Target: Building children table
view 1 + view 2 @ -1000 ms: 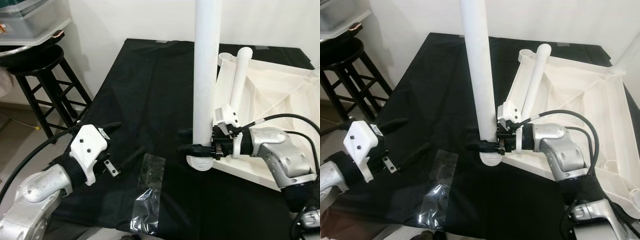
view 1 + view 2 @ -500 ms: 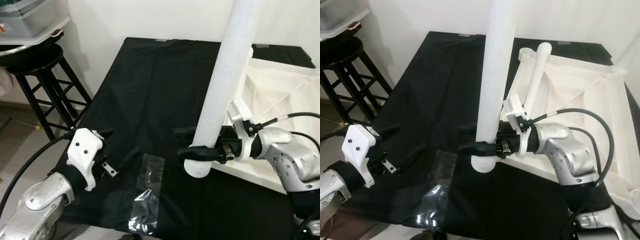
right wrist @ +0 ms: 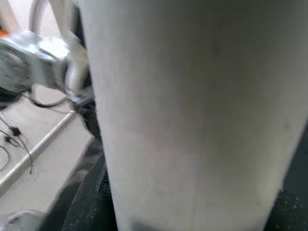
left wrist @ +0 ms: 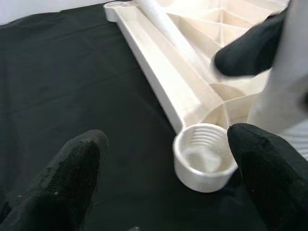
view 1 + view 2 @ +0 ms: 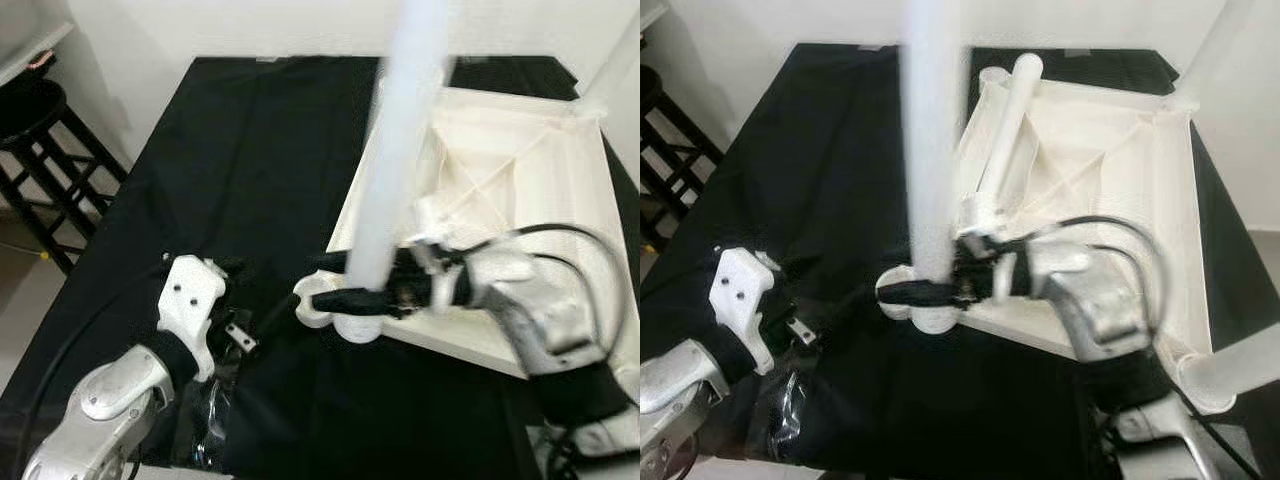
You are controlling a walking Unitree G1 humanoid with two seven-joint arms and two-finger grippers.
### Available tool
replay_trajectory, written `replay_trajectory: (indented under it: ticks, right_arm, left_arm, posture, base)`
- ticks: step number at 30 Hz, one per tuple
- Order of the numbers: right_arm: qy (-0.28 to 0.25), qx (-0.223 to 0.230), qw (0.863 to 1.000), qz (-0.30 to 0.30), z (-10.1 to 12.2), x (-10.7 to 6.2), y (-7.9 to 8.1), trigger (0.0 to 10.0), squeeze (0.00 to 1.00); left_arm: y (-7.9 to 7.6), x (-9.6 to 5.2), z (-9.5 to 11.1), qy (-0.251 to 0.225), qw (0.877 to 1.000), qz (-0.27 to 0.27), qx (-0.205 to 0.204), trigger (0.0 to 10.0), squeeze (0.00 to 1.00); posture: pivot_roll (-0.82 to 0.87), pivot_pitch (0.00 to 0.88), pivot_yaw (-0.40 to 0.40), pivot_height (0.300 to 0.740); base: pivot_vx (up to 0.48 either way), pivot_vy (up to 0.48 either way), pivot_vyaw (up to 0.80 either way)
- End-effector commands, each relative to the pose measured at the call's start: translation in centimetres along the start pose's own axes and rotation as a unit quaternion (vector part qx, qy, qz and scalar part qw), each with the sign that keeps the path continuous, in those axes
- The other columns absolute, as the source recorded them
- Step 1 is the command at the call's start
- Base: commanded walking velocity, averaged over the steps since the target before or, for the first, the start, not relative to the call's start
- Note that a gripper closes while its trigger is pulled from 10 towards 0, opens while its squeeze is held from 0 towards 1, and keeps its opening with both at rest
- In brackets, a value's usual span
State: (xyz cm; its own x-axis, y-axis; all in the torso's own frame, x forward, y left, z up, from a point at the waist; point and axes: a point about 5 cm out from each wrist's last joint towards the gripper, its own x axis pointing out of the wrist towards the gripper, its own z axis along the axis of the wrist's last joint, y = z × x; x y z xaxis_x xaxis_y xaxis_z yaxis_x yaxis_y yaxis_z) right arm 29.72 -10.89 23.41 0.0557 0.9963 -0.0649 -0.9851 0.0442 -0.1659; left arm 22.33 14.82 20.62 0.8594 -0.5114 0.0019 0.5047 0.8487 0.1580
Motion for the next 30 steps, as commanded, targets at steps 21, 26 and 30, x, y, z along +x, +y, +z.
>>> replay_trajectory:
  ticks: [21,26,30]
  right_arm:
    - [0.017,0.016,0.995,0.1,-1.0,3.2,-1.9,10.0,0.0]
    - [0.004,0.013,0.995,0.101,-0.8,4.2,-2.4,10.0,0.0]
    - [0.008,0.004,0.995,0.103,-0.7,4.5,-3.1,10.0,0.0]
  left_arm:
    - [3.4,-2.5,-0.5,0.038,0.982,0.178,0.054,10.0,0.0]
    - [4.1,-3.1,-0.3,0.041,0.971,0.225,0.074,10.0,0.0]
    - [5.3,-4.4,-0.4,0.055,0.954,0.281,0.091,10.0,0.0]
  posture:
    - [0.01,0.339,-0.059,0.74]
    - [0.02,0.349,-0.075,0.74]
    - [0.03,0.361,-0.094,0.74]
  base:
    - [0.0,0.0,0.0]
    - [0.0,0.0,0.0]
    - [0.0,0.0,0.0]
